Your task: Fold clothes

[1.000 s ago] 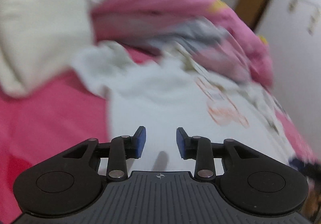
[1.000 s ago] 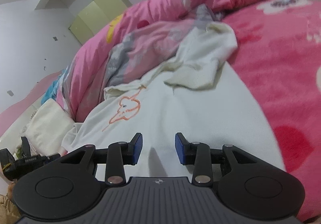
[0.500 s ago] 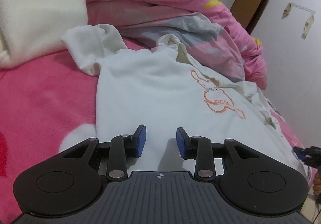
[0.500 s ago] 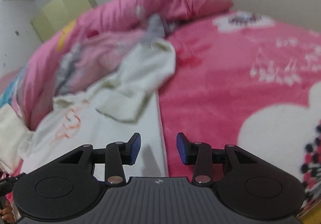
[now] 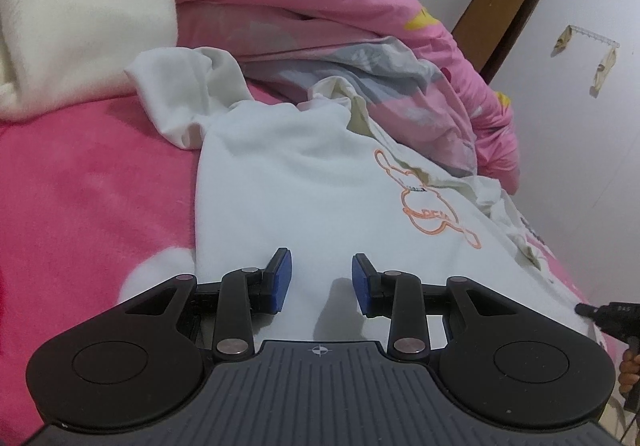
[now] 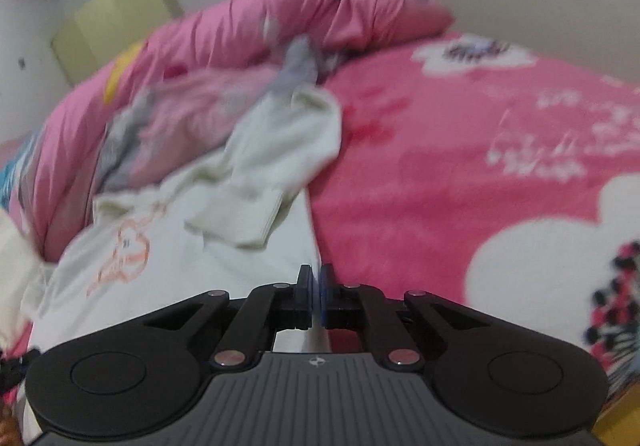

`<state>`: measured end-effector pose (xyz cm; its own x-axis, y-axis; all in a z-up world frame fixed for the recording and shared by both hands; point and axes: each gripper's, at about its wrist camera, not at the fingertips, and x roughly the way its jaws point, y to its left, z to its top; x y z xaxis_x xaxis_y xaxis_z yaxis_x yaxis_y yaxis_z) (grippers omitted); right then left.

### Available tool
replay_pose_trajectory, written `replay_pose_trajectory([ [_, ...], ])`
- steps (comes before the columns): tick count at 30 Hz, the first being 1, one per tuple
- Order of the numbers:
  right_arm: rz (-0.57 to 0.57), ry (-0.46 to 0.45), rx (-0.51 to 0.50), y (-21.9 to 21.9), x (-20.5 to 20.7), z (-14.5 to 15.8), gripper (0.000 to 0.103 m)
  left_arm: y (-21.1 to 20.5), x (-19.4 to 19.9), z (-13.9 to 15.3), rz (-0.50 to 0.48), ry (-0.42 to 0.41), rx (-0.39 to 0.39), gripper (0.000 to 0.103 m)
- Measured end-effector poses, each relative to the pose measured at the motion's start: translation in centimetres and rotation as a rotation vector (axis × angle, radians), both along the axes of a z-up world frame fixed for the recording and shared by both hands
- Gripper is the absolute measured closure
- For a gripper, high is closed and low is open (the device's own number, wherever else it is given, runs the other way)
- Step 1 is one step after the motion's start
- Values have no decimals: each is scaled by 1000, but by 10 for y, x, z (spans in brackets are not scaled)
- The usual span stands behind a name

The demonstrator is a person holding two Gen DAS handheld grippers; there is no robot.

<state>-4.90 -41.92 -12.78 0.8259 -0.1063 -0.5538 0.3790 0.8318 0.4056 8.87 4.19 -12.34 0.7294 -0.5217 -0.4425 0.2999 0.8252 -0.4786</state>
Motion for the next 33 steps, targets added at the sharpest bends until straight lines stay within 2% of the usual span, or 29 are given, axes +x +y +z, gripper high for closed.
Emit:
replay_pose_trajectory([
  [3,-31,44,47,-9,3,-16,101,0,0,0,-3,0,-2,70],
  [8,-46,38,132,-21,5,-24,101,1,1,-1,-3,1,-11,70],
  [11,-43,12,198,-27,-3,-25,95,2,1,-1,-1,4,-20,70],
  [14,-36,-10,248,-26,-20,-22,78,3,2,-2,0,6,-29,69],
  [16,-9,-14,249,-22,-30,-18,63,4,2,-2,2,8,-35,69],
  [17,7,-8,241,-19,-34,-16,62,4,2,-2,2,9,-38,69],
  [25,97,78,149,6,-63,-9,63,6,3,-3,10,14,-61,69],
  [27,122,93,101,14,-68,-10,72,6,3,-3,14,14,-65,69],
  [28,132,100,75,18,-70,-10,82,6,3,-3,15,14,-65,69],
  [30,137,101,44,23,-72,-8,94,6,3,-3,15,12,-64,69],
  [33,128,94,-8,25,-78,-4,96,6,3,-4,15,11,-68,69],
])
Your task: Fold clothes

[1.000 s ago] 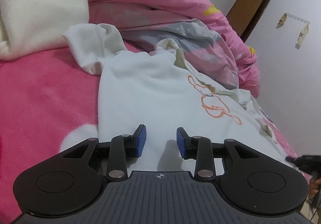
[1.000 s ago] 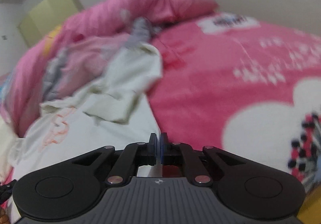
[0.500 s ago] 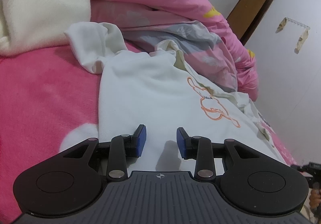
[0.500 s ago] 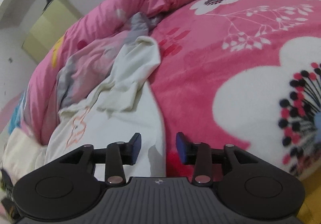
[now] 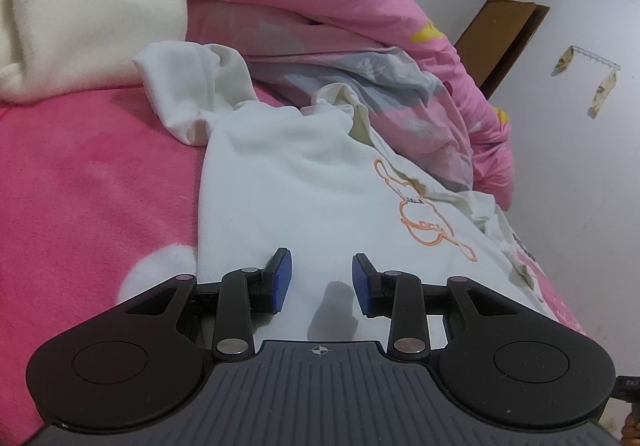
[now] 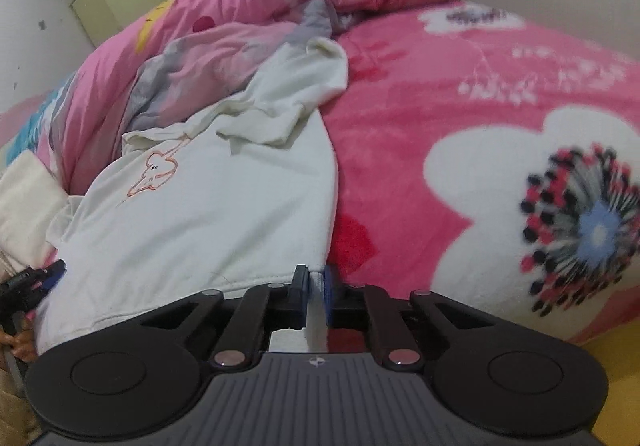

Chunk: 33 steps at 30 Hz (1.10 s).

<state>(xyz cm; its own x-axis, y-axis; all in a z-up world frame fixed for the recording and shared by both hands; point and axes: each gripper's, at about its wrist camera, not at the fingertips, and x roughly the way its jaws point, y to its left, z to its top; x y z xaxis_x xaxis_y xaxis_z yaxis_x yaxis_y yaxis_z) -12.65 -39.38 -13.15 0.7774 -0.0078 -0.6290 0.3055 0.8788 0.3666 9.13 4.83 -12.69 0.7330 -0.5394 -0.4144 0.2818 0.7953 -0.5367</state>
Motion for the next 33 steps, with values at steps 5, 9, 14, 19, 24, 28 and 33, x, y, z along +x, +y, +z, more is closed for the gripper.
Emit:
replay_pose_trajectory([
  [5,-34,23,50,-16,-6,-13,99,0,0,0,0,-1,-1,69],
  [9,-14,2,93,-17,-13,-10,92,1,0,0,0,0,-3,69],
  [14,-28,-18,-11,-1,-18,8,77,1,0,0,1,-1,-3,69],
  [19,183,-60,-304,56,-3,30,77,0,0,0,1,-2,-3,69],
  [24,308,-14,-493,91,20,21,79,0,0,0,2,-3,-4,69],
  [28,336,1,-545,96,26,15,79,0,0,0,2,-3,-4,69],
  [33,351,8,-556,95,28,14,80,1,0,-1,-1,-3,-4,69],
])
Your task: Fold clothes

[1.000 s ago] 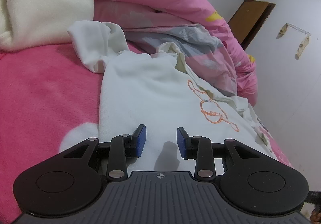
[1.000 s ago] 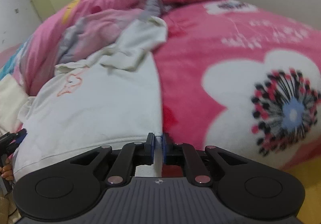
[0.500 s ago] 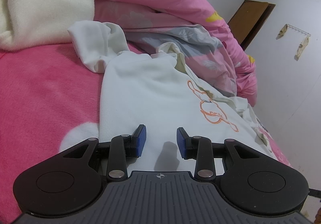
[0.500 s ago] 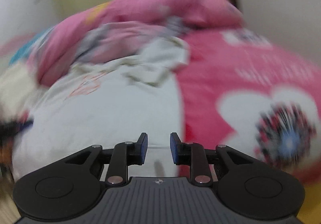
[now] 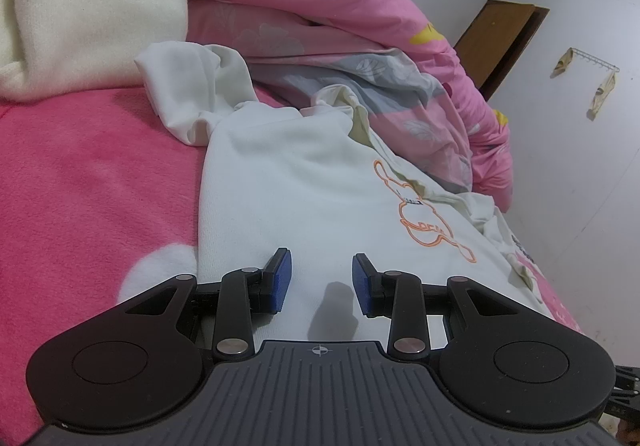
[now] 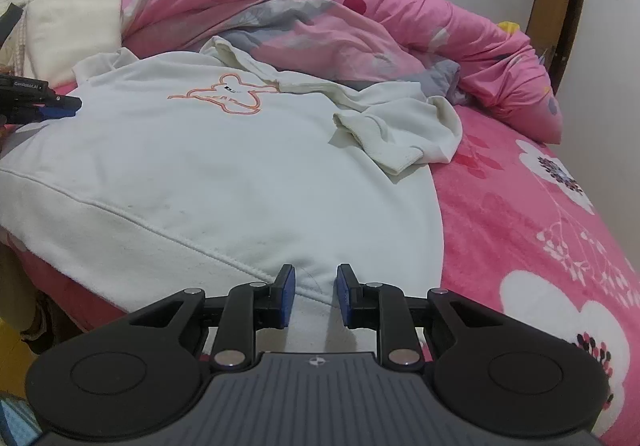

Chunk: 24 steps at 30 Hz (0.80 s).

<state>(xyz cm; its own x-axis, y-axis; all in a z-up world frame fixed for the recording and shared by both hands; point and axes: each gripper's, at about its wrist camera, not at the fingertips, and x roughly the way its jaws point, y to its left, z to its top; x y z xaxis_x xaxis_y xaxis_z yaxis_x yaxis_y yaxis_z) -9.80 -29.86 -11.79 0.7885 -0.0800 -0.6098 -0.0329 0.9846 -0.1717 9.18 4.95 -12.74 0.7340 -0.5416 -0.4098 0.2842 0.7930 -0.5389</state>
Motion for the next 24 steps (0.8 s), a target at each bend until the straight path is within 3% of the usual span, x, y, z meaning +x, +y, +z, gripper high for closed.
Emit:
replay_pose_trajectory([
  [19,-26,-18,57,-5,-10,5,103,0,0,0,0,0,-1,69],
  [24,-31,-17,68,-4,-17,5,103,0,0,0,-1,0,-1,69],
])
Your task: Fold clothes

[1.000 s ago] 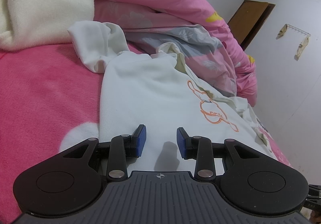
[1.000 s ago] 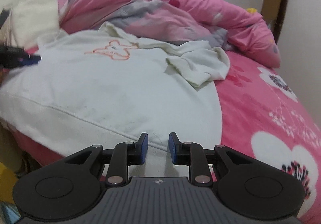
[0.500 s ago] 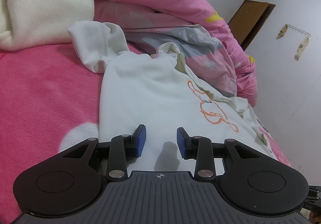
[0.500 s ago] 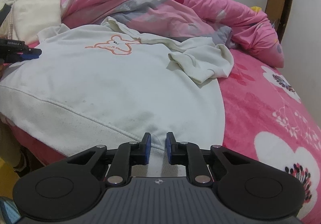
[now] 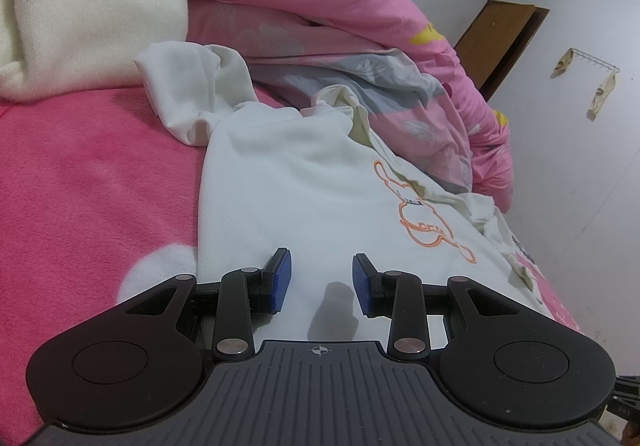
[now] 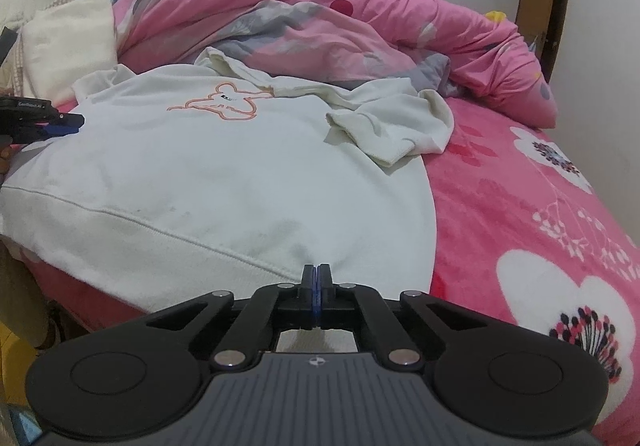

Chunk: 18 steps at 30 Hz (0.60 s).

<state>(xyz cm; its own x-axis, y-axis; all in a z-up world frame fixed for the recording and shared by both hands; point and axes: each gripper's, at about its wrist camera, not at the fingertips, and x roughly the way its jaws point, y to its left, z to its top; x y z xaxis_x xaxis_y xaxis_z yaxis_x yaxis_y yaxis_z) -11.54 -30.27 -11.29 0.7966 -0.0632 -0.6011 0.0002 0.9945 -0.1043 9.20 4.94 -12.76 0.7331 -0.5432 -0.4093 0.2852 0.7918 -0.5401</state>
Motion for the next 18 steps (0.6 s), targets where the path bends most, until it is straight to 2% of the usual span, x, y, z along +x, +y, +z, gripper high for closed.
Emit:
replay_pose_trajectory([
  [15,32,-19,-1,14,-16,8,103,1,1,0,-2,0,-1,69],
  [18,19,-9,-33,15,-13,7,99,0,0,0,-1,0,-1,69],
])
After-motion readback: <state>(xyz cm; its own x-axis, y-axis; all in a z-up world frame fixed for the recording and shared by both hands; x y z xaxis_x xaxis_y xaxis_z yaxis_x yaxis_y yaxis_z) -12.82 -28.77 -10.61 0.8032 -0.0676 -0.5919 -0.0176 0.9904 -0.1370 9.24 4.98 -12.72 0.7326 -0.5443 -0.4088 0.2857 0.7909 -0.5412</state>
